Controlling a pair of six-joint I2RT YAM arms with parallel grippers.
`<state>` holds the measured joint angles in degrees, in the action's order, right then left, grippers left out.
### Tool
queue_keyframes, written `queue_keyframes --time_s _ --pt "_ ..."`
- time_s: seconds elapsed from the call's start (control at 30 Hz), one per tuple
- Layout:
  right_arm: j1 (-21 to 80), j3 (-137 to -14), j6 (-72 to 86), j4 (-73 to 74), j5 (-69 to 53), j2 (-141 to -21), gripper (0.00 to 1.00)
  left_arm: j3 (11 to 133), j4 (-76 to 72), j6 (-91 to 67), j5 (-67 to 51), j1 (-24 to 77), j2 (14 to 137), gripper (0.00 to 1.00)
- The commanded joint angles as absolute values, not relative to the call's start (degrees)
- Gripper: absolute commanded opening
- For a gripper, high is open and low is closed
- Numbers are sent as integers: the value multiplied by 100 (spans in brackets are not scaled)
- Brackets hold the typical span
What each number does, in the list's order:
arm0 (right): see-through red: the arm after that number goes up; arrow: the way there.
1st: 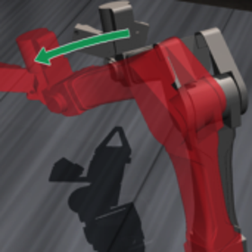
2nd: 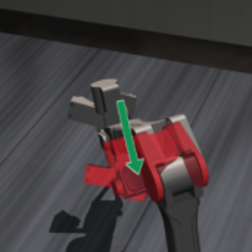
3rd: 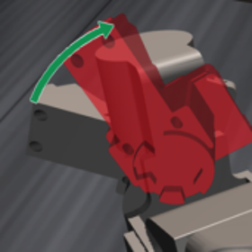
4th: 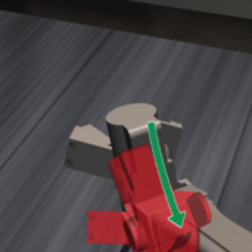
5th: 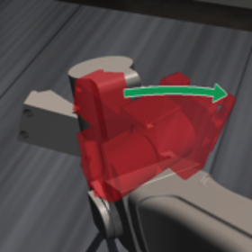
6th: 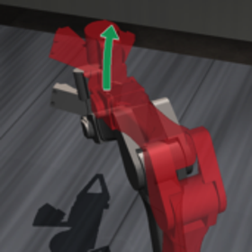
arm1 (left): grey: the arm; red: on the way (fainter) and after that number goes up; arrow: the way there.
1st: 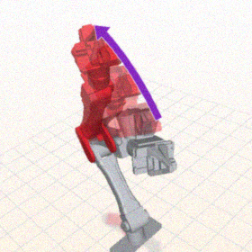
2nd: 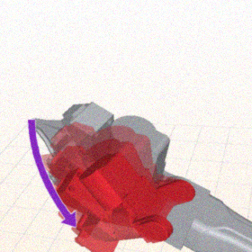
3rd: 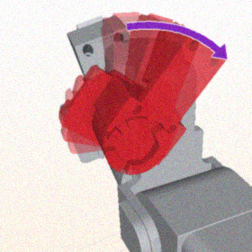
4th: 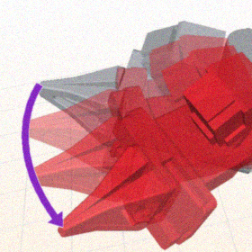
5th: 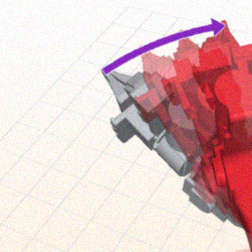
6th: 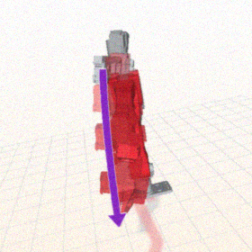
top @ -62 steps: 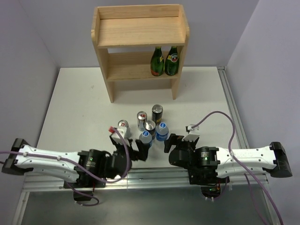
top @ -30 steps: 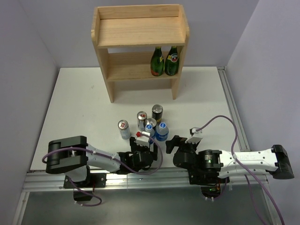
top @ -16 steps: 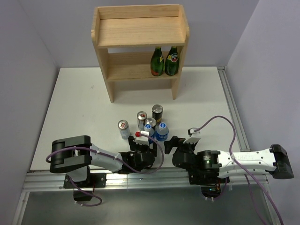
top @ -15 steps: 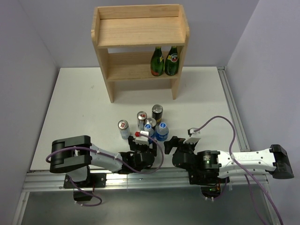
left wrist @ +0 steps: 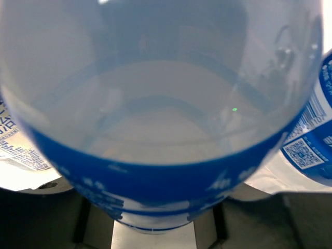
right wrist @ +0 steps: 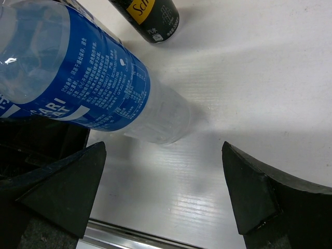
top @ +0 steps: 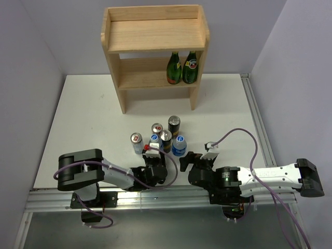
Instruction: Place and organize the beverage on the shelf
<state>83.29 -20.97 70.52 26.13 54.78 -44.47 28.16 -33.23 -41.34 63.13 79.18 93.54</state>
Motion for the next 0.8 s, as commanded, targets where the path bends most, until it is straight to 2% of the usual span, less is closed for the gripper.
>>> queue_keyframes --time_s 0.0,0.1,0.23,0.5,0.6,0.77 --pt "8367 -2048 7101 2461 5651 -4412 100 2874 -3429 -4157 6442 7858 9369 0" --pt "8367 -2039 7154 2531 5669 -4377 100 3180 -2466 -4472 6529 7901 9045 0" --pt "8367 -2030 7163 2584 5686 -4289 100 4550 693 -5062 6908 8261 8413 0" --pt "8367 -2039 7005 2452 5748 -4175 100 6228 1344 -2633 6338 8183 6988 0" --pt "8367 -2074 6952 2417 5757 -4201 100 7018 1328 -1675 6014 7727 6733 0" --pt "8358 -2135 6794 2233 5757 -4219 100 8558 1538 -854 4820 6207 7101 0"
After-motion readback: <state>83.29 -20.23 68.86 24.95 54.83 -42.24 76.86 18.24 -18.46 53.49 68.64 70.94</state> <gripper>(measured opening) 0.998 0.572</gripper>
